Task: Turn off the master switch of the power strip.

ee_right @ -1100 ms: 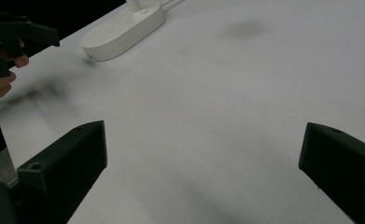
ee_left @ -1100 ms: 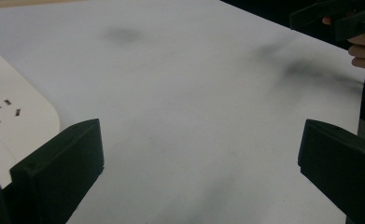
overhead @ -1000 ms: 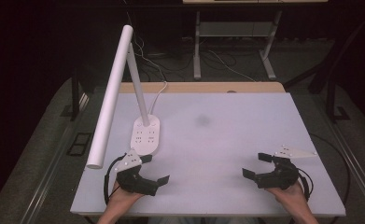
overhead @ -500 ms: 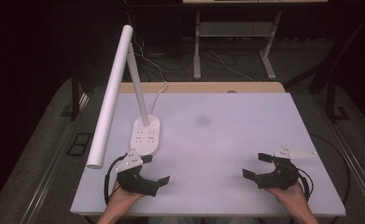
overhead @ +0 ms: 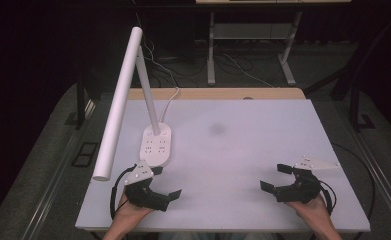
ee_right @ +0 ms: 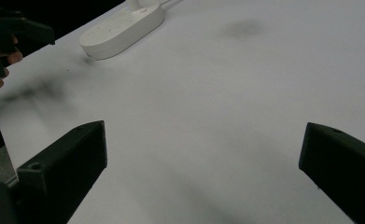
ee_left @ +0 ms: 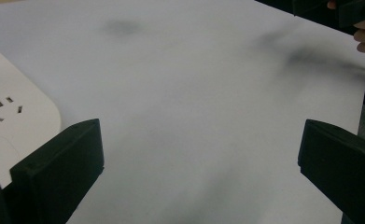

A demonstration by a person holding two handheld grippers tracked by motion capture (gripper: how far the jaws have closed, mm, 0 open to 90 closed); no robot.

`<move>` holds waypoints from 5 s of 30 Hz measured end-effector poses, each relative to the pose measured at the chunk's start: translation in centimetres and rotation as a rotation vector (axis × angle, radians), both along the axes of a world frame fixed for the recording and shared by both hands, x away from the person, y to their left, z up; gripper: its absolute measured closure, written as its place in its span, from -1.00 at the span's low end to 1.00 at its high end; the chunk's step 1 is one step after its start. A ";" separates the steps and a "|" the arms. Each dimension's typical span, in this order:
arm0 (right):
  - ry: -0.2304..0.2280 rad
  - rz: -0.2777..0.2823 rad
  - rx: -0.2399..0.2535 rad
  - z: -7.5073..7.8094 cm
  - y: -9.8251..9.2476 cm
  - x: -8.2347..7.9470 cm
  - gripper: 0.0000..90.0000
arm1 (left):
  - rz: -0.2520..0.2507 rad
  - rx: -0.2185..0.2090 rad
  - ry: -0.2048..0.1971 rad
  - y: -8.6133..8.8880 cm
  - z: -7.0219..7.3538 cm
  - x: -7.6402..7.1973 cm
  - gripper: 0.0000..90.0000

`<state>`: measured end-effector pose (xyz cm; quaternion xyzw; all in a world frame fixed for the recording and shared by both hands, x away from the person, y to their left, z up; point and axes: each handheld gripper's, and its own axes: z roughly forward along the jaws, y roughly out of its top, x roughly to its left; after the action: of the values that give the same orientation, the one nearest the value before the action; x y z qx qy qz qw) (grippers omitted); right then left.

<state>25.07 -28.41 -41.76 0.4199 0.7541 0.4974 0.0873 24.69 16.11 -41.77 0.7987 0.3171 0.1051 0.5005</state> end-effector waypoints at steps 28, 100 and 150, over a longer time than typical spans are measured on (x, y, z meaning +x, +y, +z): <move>-0.002 -0.013 -0.006 0.0 -0.1 0.0 -0.99 | 0.018 0.070 0.022 2.1 2.0 0.7 -1.00; -0.007 -0.009 -0.014 -0.1 0.0 -0.1 -0.99 | 0.164 0.190 0.080 8.2 6.1 9.8 -0.76; -0.003 -0.009 -0.015 -0.1 -0.1 -0.1 -0.99 | 0.297 0.078 0.142 9.0 5.7 16.4 0.89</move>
<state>25.00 -28.48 -41.90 0.4217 0.7559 0.4919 0.0938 41.12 25.16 -36.11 0.7672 0.4620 0.1333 0.4245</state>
